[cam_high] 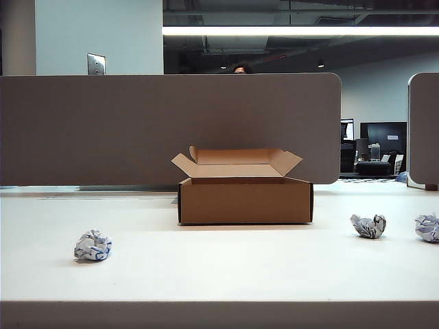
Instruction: Pick up all the paper balls on the table and put them in the paper box.
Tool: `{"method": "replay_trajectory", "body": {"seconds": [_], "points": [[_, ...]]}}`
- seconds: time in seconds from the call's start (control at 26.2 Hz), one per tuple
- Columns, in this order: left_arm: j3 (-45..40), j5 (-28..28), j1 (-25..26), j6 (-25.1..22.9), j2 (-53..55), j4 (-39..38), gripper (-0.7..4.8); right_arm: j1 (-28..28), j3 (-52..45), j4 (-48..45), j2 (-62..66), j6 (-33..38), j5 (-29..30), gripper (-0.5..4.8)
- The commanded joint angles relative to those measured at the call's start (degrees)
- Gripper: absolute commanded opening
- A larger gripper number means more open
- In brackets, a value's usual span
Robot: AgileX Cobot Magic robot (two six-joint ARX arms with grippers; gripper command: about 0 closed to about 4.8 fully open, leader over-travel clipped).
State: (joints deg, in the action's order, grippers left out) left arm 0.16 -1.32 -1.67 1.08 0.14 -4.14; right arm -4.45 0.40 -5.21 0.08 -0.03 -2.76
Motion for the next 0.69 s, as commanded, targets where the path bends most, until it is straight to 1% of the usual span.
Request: {"method": "replay_trajectory", "body": {"seconds": [0.04, 0.34, 0.46, 0.5, 0.53, 0.57, 0.61, 0.69], "points": [[0.3, 0.0, -0.1, -0.2, 0.0, 1.3, -0.04, 0.0, -0.3, -1.1, -0.2, 0.0, 0.2, -0.01], [0.4, 0.1, -0.1, 0.0, 0.0, 1.3, -0.03, 0.0, -0.2, -1.2, -0.2, 0.0, 0.2, -0.01], [1.9, 0.3, -0.2, 0.0, 0.0, 1.3, -0.03, 0.0, -0.1, -4.9, -0.2, 0.0, 0.2, -0.01], [4.0, 0.2, -0.2, 0.0, 0.0, 1.2, -0.04, 0.1, -0.1, -9.5, -0.2, 0.7, 0.1, -0.02], [6.9, 0.2, -0.2, 0.0, 0.0, 1.2, -0.05, 0.0, 0.3, -14.6, -0.2, 4.4, -1.0, -0.02], [8.9, 0.2, -0.2, 0.1, 0.2, 1.2, -0.04, 0.0, 0.8, -16.0, -0.2, 6.6, -1.6, -0.02], [11.0, 0.2, -0.2, 1.6, 0.5, 1.2, -0.04, 0.0, 1.8, -16.8, -0.2, 9.3, -1.8, -0.02], [14.1, 1.5, -0.2, 4.0, 1.4, 1.2, -0.04, 0.0, 4.5, -15.7, 0.2, 11.3, -1.9, -0.03]]}}
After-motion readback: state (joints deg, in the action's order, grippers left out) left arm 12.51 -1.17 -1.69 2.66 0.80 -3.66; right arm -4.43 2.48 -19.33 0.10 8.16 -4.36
